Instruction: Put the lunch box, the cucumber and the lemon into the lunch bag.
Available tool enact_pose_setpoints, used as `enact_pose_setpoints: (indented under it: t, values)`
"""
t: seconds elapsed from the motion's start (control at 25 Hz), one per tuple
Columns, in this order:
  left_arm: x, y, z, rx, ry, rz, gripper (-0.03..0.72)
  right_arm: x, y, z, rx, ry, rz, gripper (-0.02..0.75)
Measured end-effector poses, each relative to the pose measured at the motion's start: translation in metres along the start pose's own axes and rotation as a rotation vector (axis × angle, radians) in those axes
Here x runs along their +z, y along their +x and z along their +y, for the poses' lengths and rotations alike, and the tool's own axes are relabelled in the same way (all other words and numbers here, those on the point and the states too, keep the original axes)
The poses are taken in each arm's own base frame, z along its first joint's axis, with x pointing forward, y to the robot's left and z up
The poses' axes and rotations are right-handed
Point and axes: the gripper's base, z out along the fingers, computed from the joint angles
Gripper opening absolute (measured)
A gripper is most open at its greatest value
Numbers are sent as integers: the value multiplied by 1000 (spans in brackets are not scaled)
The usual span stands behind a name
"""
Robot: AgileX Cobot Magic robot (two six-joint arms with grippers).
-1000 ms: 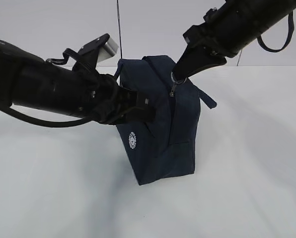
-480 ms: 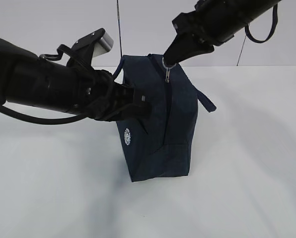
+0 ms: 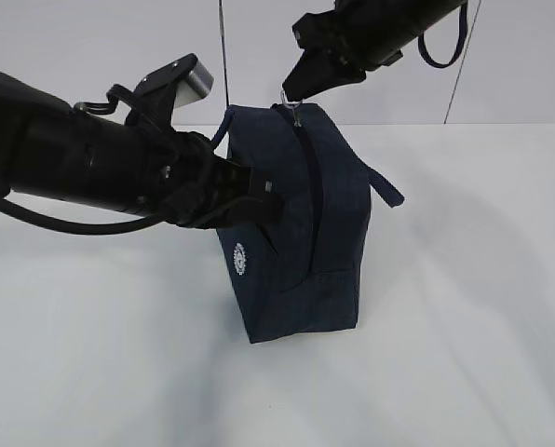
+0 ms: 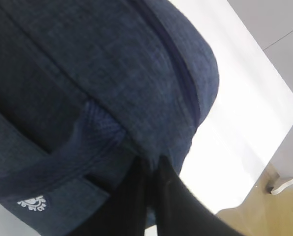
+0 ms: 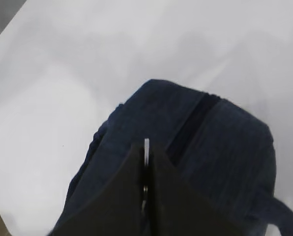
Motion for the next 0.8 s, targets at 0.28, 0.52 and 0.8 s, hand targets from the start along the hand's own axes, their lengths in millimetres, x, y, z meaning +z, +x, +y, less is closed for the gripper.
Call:
enact_pose_setpoints:
  t: [0.28, 0.52, 0.8]
  values:
    - [0, 1, 0, 12, 5, 8, -6, 19, -21, -18, 4, 31, -41, 0]
    - [0, 1, 0, 30, 3, 16, -6, 39, -26, -35, 20, 49, -44, 0]
    - [0, 3, 0, 60, -3, 28, -6, 56, -31, -48, 33, 62, -82, 0]
